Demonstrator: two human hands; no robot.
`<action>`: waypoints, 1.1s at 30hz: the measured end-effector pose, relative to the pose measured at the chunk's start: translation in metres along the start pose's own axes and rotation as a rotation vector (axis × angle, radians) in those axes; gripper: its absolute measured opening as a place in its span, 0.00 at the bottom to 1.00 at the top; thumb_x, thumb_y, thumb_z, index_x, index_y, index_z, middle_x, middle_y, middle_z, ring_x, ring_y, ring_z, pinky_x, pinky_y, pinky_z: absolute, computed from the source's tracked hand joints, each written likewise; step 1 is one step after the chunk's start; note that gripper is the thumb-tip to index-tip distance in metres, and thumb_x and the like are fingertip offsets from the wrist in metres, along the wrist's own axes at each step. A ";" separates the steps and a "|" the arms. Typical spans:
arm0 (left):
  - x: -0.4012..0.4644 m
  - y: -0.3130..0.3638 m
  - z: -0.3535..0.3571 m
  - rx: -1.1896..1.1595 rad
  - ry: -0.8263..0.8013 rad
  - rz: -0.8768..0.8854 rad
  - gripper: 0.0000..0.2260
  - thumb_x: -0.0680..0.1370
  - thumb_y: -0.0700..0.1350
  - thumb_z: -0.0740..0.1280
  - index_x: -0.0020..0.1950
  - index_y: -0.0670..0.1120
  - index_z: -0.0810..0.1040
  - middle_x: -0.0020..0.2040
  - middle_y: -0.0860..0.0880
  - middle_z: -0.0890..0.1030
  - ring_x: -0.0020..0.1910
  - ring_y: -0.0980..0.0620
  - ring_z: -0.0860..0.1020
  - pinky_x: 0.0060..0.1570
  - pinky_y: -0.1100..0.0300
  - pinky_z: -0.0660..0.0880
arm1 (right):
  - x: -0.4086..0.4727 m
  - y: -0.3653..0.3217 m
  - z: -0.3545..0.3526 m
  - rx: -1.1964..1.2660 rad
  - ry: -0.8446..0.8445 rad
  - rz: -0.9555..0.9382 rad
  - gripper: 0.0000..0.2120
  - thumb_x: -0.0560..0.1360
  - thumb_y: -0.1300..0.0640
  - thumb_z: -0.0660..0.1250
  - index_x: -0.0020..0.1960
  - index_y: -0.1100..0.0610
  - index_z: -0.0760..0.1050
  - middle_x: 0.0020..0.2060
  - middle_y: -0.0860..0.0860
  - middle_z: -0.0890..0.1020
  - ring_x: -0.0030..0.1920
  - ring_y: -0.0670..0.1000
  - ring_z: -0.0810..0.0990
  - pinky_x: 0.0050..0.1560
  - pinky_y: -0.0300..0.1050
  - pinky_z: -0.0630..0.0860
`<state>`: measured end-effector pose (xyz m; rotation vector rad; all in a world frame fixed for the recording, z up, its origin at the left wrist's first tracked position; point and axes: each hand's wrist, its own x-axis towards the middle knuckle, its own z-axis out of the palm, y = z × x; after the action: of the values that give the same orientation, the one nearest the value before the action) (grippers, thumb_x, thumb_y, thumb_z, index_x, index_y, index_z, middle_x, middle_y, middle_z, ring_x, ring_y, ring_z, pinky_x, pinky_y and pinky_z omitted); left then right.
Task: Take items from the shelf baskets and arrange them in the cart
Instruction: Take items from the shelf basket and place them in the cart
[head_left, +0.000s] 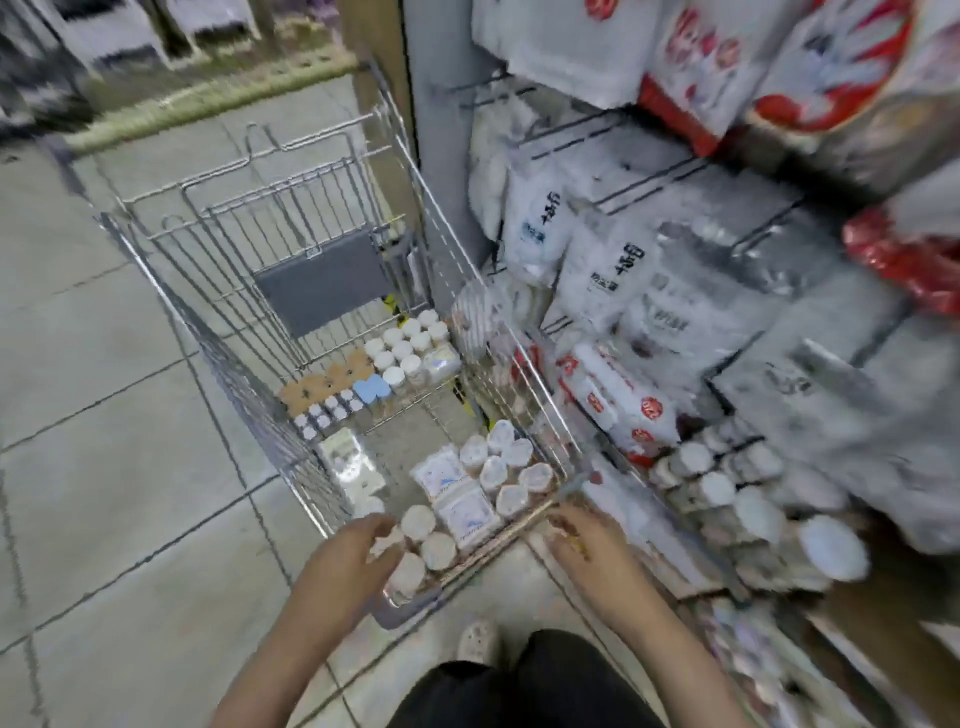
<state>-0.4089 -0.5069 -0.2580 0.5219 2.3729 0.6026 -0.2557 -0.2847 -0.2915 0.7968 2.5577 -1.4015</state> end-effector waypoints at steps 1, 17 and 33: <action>-0.004 0.011 -0.004 0.004 0.005 0.039 0.15 0.80 0.48 0.64 0.66 0.48 0.74 0.61 0.51 0.78 0.57 0.55 0.76 0.51 0.64 0.69 | -0.017 -0.002 -0.007 0.026 0.048 0.021 0.13 0.78 0.59 0.64 0.55 0.41 0.72 0.48 0.34 0.76 0.51 0.27 0.73 0.48 0.20 0.64; -0.139 0.267 0.161 0.254 -0.342 0.855 0.18 0.79 0.46 0.65 0.68 0.46 0.72 0.65 0.48 0.76 0.62 0.51 0.74 0.58 0.59 0.70 | -0.397 0.093 -0.063 0.356 0.862 0.631 0.12 0.80 0.49 0.60 0.63 0.39 0.68 0.59 0.34 0.72 0.58 0.36 0.70 0.56 0.34 0.70; -0.427 0.362 0.389 0.357 -0.969 1.121 0.14 0.80 0.52 0.62 0.65 0.60 0.68 0.59 0.66 0.70 0.52 0.73 0.69 0.41 0.82 0.67 | -0.702 0.191 -0.027 0.585 1.335 0.923 0.07 0.79 0.53 0.65 0.54 0.42 0.73 0.52 0.37 0.79 0.56 0.37 0.76 0.47 0.26 0.68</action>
<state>0.2325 -0.3123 -0.1333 1.8383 1.0998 0.2254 0.4440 -0.4535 -0.1785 3.2621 1.4566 -1.3825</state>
